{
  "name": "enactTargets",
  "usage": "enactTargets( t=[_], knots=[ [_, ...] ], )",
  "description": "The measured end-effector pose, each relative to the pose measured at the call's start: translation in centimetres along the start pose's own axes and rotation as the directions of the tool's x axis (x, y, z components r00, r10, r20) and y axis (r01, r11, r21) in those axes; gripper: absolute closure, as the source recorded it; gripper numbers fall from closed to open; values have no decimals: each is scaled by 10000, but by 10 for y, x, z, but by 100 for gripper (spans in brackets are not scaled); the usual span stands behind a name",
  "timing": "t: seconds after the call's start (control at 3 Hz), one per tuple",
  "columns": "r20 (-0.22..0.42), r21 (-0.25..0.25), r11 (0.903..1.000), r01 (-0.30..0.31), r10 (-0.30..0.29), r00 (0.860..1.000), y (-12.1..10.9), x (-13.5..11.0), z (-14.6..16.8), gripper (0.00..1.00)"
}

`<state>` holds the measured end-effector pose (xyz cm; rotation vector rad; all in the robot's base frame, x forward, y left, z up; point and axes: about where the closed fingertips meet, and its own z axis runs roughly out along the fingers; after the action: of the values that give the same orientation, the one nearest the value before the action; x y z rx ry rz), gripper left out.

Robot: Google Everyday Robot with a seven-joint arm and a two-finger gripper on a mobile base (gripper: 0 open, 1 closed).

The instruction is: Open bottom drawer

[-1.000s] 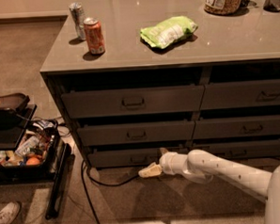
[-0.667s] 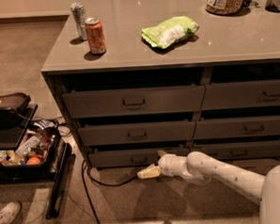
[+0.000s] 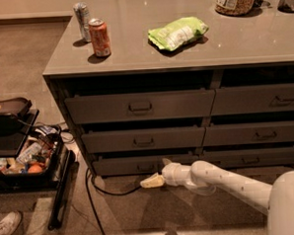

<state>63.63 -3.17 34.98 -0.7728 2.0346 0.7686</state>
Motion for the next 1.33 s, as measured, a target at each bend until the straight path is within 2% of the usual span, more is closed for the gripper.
enactTargets(
  t=[0.33, 0.67, 1.0, 1.33],
  knots=[
    [510, -306, 9986, -424, 440, 9977, 4, 5, 35, 0],
    [728, -340, 9940, -1039, 1062, 9917, -11, 16, 69, 0],
    [798, -230, 9941, -1060, 1076, 9910, -19, 15, 71, 0],
    [686, -8, 9965, -842, 840, 9941, -18, 14, 71, 0]
  ],
)
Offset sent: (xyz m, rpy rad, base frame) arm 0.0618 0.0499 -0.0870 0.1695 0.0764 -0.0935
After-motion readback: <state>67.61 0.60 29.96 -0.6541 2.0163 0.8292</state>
